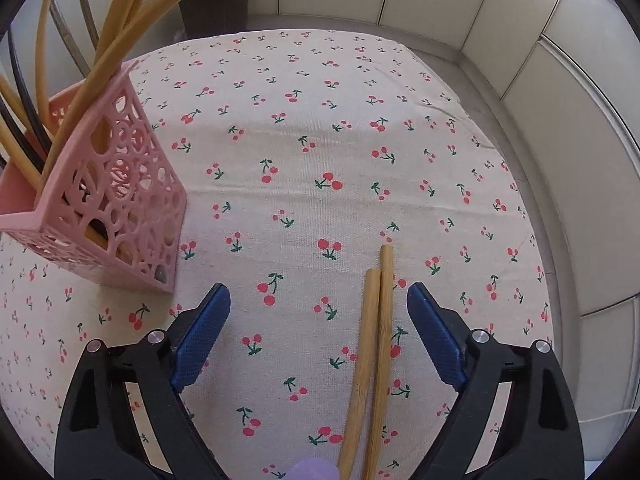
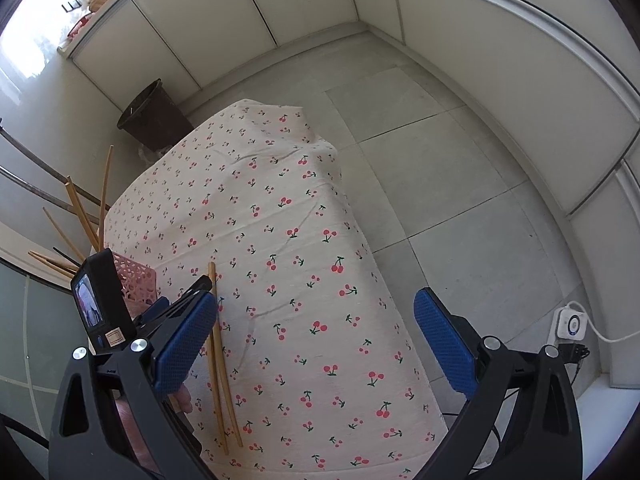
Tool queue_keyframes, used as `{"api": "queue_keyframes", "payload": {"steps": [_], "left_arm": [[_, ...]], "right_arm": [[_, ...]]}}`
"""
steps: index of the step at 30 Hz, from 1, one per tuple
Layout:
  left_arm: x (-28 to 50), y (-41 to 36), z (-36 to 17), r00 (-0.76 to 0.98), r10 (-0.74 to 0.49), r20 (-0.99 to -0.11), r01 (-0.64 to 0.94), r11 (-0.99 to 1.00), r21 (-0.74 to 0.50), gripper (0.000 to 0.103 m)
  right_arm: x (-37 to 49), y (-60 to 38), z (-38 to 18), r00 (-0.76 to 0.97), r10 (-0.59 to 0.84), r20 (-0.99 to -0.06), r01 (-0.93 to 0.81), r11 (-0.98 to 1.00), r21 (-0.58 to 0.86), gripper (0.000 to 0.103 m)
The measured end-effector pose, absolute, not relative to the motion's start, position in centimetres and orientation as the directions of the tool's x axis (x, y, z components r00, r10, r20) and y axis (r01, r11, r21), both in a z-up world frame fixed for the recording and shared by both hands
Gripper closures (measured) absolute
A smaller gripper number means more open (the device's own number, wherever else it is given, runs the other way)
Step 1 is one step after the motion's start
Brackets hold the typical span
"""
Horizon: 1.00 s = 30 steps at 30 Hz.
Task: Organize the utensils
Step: 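Grasp a wooden chopstick with the left gripper while the right gripper grasps the last one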
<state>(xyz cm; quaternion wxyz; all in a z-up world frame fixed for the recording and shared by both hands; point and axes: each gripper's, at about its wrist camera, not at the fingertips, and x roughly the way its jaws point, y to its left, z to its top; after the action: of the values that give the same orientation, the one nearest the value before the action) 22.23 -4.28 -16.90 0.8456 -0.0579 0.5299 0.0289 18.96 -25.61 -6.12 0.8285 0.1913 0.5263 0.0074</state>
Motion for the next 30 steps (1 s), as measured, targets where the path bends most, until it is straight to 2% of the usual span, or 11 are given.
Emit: {"api": "queue_keyframes", "payload": {"steps": [2, 4, 7, 12, 14, 16, 18, 20, 22, 24, 30], "left_arm": [[20.8, -4.4, -16.7, 0.440, 0.034, -0.897, -0.117, 0.993, -0.020, 0.018], [20.5, -4.7, -16.9, 0.431, 0.065, -0.900, -0.107, 0.994, 0.021, 0.027], [20.3, -4.9, -17.4, 0.416, 0.069, -0.907, -0.105, 0.994, 0.027, 0.031], [21.0, -5.1, -17.8, 0.400, 0.049, -0.915, -0.086, 0.996, 0.016, 0.033], [21.3, -5.4, -17.7, 0.391, 0.040, -0.920, -0.067, 0.998, 0.015, 0.041], [21.6, -6.0, -17.4, 0.381, 0.015, -0.925, -0.028, 1.000, 0.004, 0.062], [21.6, -6.5, -17.2, 0.380, 0.008, -0.925, -0.004, 1.000, 0.007, 0.073], [21.2, -6.7, -17.2, 0.391, 0.015, -0.920, 0.009, 1.000, 0.020, 0.080], [20.8, -6.3, -17.2, 0.396, 0.008, -0.918, 0.008, 1.000, 0.012, 0.094], [20.0, -5.3, -17.1, 0.378, -0.042, -0.925, 0.001, 0.999, -0.045, 0.096], [15.1, -1.6, -13.5, 0.419, -0.007, -0.908, 0.022, 1.000, 0.002, 0.096]], "right_arm": [[19.0, -25.5, -6.2, 0.443, 0.219, -0.869, 0.186, 0.926, 0.328, 0.007], [19.0, -25.5, -6.2, 0.440, 0.224, -0.869, 0.183, 0.925, 0.332, 0.007], [19.0, -25.4, -6.3, 0.440, 0.221, -0.870, 0.183, 0.927, 0.328, 0.007], [19.1, -25.5, -6.6, 0.432, 0.219, -0.875, 0.188, 0.927, 0.326, 0.007], [19.1, -25.3, -6.8, 0.428, 0.218, -0.877, 0.187, 0.928, 0.322, 0.007], [19.2, -25.1, -7.0, 0.421, 0.212, -0.882, 0.185, 0.932, 0.312, 0.007], [19.4, -25.0, -7.4, 0.413, 0.201, -0.888, 0.192, 0.934, 0.301, 0.007], [19.8, -24.9, -7.9, 0.402, 0.194, -0.895, 0.203, 0.934, 0.293, 0.007], [20.3, -24.5, -8.4, 0.390, 0.195, -0.900, 0.209, 0.933, 0.293, 0.007], [21.0, -23.9, -9.1, 0.373, 0.199, -0.906, 0.213, 0.932, 0.293, 0.007], [24.2, -18.5, -11.3, 0.348, 0.164, -0.923, 0.162, 0.959, 0.232, 0.007]]}}
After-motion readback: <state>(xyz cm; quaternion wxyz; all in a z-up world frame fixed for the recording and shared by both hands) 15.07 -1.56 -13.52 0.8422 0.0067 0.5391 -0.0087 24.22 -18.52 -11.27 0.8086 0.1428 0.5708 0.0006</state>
